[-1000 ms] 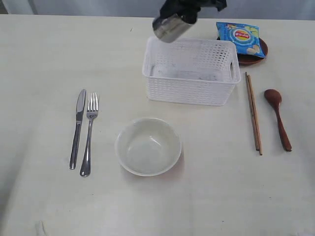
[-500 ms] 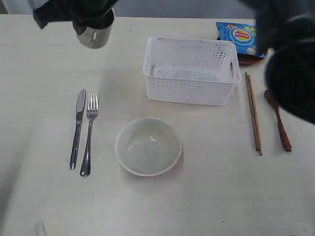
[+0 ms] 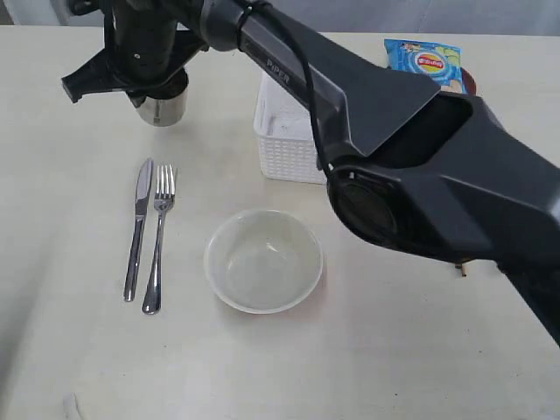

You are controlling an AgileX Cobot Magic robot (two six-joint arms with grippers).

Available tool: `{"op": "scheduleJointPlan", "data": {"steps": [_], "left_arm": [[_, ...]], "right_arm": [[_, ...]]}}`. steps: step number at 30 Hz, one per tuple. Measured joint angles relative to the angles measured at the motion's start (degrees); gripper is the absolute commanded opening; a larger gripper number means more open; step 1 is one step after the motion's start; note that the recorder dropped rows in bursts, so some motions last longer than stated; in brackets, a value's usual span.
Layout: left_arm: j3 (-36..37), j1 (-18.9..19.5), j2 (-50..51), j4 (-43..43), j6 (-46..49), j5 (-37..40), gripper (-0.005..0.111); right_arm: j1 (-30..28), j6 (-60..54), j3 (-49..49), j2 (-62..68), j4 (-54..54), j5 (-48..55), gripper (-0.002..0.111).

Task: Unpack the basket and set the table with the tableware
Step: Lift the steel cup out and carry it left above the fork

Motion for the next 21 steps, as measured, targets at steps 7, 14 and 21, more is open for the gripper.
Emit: {"op": "scheduleJointPlan", "data": {"steps": [7,14,21], "left_arm": [[0.0,0.0,0.0,0.0,0.0,0.0,0.000],[0.0,0.0,0.0,0.0,0.0,0.0,0.000],[0.0,0.0,0.0,0.0,0.0,0.0,0.000]], "right_arm": [[0.0,0.1,-0.2,1.9,-0.1,0.5,0.000],[0.0,0.1,-0.2,2.2,-0.1,0.5,0.000],[0.0,1.1,-0.2,4.0,-0.1,0.5,0.000]]}}
